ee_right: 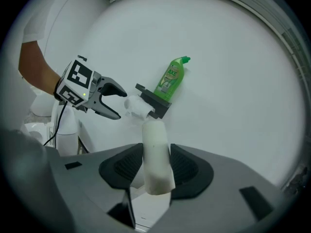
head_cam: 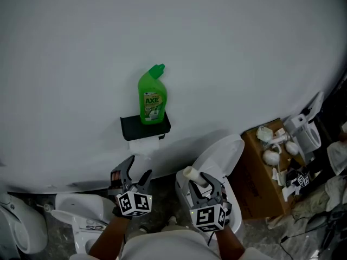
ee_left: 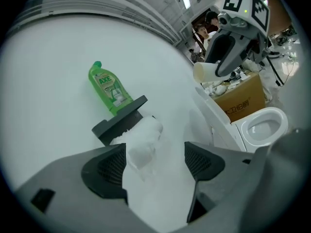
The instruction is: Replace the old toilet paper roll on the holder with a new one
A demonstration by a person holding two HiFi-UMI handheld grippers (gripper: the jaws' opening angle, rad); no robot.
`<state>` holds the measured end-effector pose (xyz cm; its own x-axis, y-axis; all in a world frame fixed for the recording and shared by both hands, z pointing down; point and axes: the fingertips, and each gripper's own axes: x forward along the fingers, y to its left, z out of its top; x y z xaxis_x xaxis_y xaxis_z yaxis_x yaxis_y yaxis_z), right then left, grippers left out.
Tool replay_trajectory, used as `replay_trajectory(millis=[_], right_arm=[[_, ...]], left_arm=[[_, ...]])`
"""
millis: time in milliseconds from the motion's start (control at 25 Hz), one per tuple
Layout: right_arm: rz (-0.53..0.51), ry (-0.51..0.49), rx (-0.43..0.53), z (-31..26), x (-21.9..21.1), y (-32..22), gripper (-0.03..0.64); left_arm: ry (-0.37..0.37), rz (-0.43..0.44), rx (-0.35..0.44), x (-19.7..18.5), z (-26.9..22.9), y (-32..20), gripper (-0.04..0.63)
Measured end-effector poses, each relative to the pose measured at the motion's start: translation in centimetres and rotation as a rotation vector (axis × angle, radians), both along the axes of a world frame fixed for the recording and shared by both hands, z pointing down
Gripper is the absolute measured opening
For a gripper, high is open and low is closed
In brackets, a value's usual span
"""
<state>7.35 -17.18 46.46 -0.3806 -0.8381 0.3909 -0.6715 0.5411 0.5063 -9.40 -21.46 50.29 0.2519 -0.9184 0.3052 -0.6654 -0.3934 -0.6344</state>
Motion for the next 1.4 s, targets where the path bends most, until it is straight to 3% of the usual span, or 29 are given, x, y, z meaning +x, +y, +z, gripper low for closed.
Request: replay_trajectory(millis=[360, 760, 840, 1120, 1280, 1400], right_arm=[[-0.025, -0.013, 0.001, -0.1, -4.2, 1.0, 0.176], [-0.053, -0.052, -0.010, -0.9, -8.4, 2.2, 0.176], [-0.051, -0.071, -0.014, -0.9, -8.6, 2.3, 0.175], [-0.086, -0.201, -0.042, -2.8, -9.5, 2.0, 0.173], [-0.097, -0.230, -0.021, -4.0, -8.7, 1.0, 0.173], [-0.085, -0.278, -0.003, -5.0, -7.7, -0.2, 0.172]], left_arm=[[0.140, -0.054, -0.091, -5.4, 0.4, 1.8, 0.360], [0.311, -0.088, -0.053, -10.3, -2.8, 4.2, 0.339], [0.346, -0.089, -0.030, -11.2, -3.8, 4.6, 0.300], [0.485, -0.132, 0.049, -14.4, -8.3, 6.0, 0.042], [0.605, -0.156, 0.074, -15.8, -9.8, 6.8, 0.006], [0.647, -0.197, 0.132, -17.6, -11.4, 7.8, 0.006]])
